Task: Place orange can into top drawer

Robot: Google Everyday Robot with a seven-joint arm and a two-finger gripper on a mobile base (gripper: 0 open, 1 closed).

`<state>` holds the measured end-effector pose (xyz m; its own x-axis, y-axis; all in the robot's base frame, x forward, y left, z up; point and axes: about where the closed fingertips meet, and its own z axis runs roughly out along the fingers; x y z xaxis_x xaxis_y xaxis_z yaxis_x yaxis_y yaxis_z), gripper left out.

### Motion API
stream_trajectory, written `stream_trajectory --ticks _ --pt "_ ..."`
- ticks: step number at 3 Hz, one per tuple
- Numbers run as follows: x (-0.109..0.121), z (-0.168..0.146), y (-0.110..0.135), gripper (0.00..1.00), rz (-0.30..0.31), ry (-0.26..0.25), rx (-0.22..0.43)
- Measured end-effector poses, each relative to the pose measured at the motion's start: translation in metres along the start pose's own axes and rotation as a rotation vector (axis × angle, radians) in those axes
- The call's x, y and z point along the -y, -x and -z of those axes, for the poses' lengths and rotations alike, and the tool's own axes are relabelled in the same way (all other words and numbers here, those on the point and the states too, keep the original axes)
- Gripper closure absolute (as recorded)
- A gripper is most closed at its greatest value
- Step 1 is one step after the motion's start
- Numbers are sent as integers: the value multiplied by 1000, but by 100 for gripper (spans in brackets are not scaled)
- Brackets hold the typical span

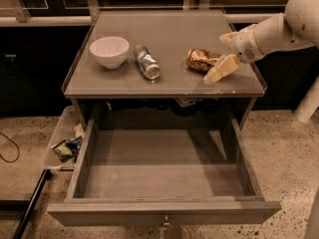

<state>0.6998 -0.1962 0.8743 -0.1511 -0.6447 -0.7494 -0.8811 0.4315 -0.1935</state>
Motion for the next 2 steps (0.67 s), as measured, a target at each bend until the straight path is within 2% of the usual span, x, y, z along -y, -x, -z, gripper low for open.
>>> stream_trajectory --ticks 2 --pt "14 -35 -12 0 -68 8 7"
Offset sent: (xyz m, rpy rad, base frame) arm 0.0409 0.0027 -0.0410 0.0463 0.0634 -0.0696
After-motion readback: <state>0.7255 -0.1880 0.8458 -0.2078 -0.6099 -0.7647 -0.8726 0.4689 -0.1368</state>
